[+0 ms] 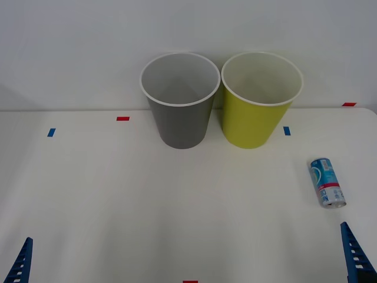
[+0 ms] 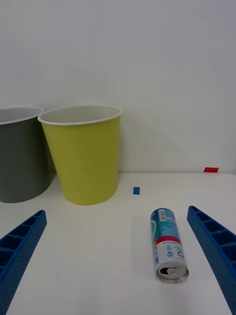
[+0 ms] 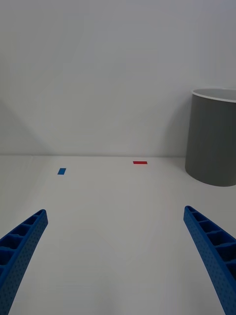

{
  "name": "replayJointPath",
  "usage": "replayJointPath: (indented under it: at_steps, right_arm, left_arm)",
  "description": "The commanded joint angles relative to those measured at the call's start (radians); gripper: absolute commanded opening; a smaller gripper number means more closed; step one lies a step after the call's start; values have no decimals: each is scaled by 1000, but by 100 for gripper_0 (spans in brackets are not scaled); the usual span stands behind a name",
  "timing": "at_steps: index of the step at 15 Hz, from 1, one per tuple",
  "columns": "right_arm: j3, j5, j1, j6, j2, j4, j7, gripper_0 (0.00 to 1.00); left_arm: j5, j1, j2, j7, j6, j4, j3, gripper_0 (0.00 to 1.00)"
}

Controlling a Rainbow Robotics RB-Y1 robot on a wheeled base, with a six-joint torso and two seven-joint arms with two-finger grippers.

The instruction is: Put cans in the gray bin and PET bottles in the light green bin.

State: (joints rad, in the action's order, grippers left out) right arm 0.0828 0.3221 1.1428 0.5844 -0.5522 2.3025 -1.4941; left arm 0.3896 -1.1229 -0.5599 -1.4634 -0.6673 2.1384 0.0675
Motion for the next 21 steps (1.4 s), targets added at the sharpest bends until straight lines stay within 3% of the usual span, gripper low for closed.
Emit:
replayJointPath:
  at_steps: [1, 21]
  right_arm:
    - [0, 0, 0, 0, 0, 0, 0, 100]
    - [0, 0, 0, 0, 0, 0, 0, 100]
  left_arm:
    - [0, 0, 0, 0, 0, 0, 0, 95]
    - [0, 0, 0, 0, 0, 0, 0, 95]
